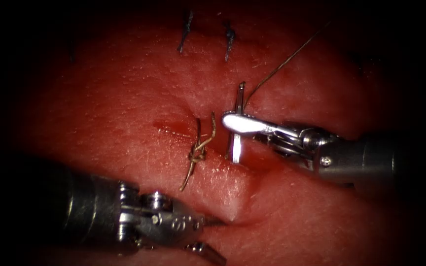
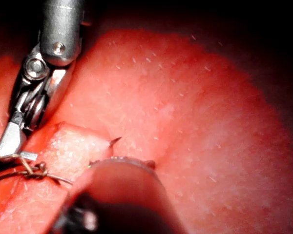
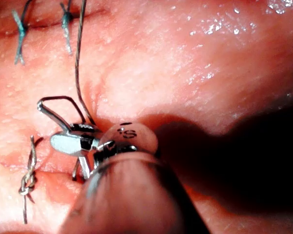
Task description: Wound Closure
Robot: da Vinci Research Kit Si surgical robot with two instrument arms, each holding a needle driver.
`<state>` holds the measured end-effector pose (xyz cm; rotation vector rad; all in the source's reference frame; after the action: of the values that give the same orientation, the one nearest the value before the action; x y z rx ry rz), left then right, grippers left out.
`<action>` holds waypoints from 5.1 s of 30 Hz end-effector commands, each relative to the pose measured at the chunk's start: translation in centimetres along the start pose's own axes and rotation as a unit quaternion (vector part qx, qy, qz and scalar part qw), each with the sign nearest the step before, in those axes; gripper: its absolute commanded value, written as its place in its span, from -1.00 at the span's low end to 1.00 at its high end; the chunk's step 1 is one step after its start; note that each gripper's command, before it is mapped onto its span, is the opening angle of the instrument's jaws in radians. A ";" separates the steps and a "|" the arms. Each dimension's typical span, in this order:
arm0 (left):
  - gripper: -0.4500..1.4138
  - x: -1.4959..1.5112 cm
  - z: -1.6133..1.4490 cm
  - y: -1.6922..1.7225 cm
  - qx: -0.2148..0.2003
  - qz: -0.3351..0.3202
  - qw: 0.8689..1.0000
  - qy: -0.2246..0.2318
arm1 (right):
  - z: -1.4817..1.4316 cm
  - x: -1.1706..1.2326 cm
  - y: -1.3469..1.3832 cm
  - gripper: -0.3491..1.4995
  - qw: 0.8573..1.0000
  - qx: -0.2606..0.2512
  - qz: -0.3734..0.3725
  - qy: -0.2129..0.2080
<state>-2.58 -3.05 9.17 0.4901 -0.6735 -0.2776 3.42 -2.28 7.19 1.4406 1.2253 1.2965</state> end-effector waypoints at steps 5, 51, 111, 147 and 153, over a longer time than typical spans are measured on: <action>-0.01 0.01 0.08 -0.01 0.001 0.000 1.000 0.000 | 0.10 -0.06 -0.09 -1.00 1.000 0.027 0.010 -0.006; -1.00 -0.31 0.04 0.07 -0.011 0.167 0.955 -0.246 | -0.77 0.24 -0.04 -0.45 0.984 0.003 -0.165 0.073; -0.80 -1.32 -2.47 -0.96 0.173 -0.074 0.882 -0.431 | -0.21 -0.28 0.17 -1.00 0.814 -0.086 -0.556 -0.141; -0.96 -0.15 -3.13 0.23 -0.090 -0.031 0.936 -0.340 | -0.05 -0.39 -0.97 0.84 0.720 -0.142 -0.667 -0.125; -0.95 -0.15 -3.13 0.25 -0.102 -0.037 0.934 -0.340 | -0.02 -0.33 -0.67 0.80 0.713 -0.153 -0.671 -0.132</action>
<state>-0.58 -1.66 7.05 0.2069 -1.2867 -0.5958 3.25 -2.44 6.43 0.1804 1.2826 0.1929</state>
